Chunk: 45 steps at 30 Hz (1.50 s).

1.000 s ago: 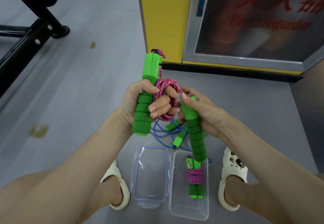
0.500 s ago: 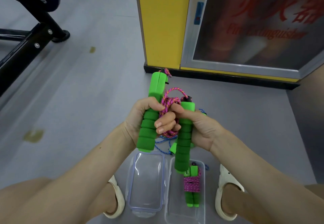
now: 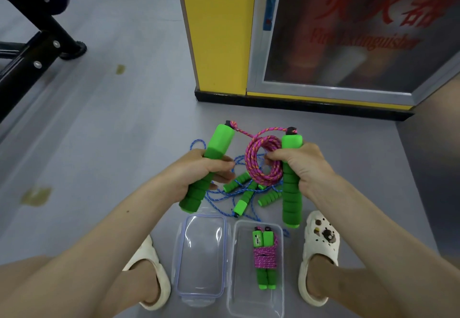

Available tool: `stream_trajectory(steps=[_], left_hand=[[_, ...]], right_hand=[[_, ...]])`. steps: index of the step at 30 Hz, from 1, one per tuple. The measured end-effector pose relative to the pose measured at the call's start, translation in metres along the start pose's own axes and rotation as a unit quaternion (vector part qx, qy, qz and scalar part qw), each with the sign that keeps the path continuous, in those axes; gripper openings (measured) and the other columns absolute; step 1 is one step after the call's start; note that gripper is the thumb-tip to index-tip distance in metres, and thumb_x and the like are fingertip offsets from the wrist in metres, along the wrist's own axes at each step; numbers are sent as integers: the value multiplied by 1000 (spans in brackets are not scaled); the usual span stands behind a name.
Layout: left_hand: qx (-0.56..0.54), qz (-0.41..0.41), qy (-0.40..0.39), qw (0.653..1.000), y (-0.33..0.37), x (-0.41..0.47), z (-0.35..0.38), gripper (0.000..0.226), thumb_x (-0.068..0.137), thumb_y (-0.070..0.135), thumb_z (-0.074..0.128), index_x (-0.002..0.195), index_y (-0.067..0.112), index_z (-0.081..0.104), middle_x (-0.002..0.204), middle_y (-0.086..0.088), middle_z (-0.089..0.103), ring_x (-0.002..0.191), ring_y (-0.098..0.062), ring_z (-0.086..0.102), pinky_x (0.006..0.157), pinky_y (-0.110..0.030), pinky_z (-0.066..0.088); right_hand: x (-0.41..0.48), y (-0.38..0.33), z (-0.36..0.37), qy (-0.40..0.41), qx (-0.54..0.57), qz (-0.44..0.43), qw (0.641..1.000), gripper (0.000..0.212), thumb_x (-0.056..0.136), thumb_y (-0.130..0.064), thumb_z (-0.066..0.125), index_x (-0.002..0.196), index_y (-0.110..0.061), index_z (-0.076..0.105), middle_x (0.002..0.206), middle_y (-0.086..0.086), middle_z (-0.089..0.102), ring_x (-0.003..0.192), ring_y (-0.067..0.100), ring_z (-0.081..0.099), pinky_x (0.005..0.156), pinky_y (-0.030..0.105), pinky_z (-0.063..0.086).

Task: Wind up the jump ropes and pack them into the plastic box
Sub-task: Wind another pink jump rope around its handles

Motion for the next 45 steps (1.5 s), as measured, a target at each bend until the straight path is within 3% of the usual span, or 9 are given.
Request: stream_trajectory(steps=[8,13,20,25,28,33,37,41,45], left_hand=[[-44,-24,51,997,4,-5,1,35,89,39,62,107,10,59,63,-6,61,40,-14,47,42,-21,44],[-107,-24,-24,994,10,-6,20,13,92,25,53,88,12,52,57,-3,52,39,-14,44,42,-20,40],[-131,-55,-222,965,3,-23,63,18,83,27,53,82,10,56,58,-4,50,39,-12,42,42,-18,38],[-208,-21,-267,941,-1,-25,68,19,85,29,55,93,11,60,63,-4,54,42,-11,49,40,-19,43],[-178,-26,-307,935,0,-29,68,5,83,17,52,86,12,53,53,-3,47,32,-8,42,36,-17,41],[-81,-48,-212,973,-5,-20,65,21,89,0,46,73,11,52,47,-2,43,28,-8,32,35,-13,31],[82,-10,-74,994,-4,-12,55,8,86,3,54,81,7,49,46,-4,48,29,-13,37,38,-17,35],[414,104,160,890,6,-10,46,23,80,23,64,84,17,42,66,3,49,58,-22,52,53,-31,43],[283,141,92,944,18,-7,46,18,82,19,65,80,15,48,62,-1,51,55,-23,51,53,-33,44]], right_hand=[[6,3,-15,86,53,-4,995,18,72,0,74,76,-12,61,67,6,59,57,17,54,58,28,47],[-6,4,12,-73,169,76,980,15,76,-12,75,76,-5,61,61,12,64,43,14,57,45,22,51],[-17,-3,35,-233,249,78,937,50,70,-20,69,116,-8,57,110,20,66,87,27,67,61,36,56],[-17,-14,29,-247,310,30,918,37,79,-7,60,114,-19,54,97,18,66,78,27,66,43,30,50],[-11,-20,26,-237,285,-2,929,40,70,-8,65,109,-17,58,91,17,68,79,26,68,67,43,57],[0,-9,20,-146,224,-11,964,32,63,-6,74,92,-12,63,100,24,64,97,36,64,90,48,51],[6,-5,14,-74,166,-39,983,19,74,-3,75,85,-13,63,88,16,65,81,30,64,69,37,55],[5,-1,16,-14,173,-40,984,19,74,-3,76,81,-13,61,73,8,62,69,23,61,63,35,54],[2,-21,18,-83,204,-76,973,19,74,2,73,84,-11,62,89,20,64,86,31,65,79,47,54]])
Point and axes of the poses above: each hand's wrist, its own x-axis towards the middle knuckle, its own z-axis out of the palm, y = z × x, the point moved 6 cm from there along x, towards the middle knuckle
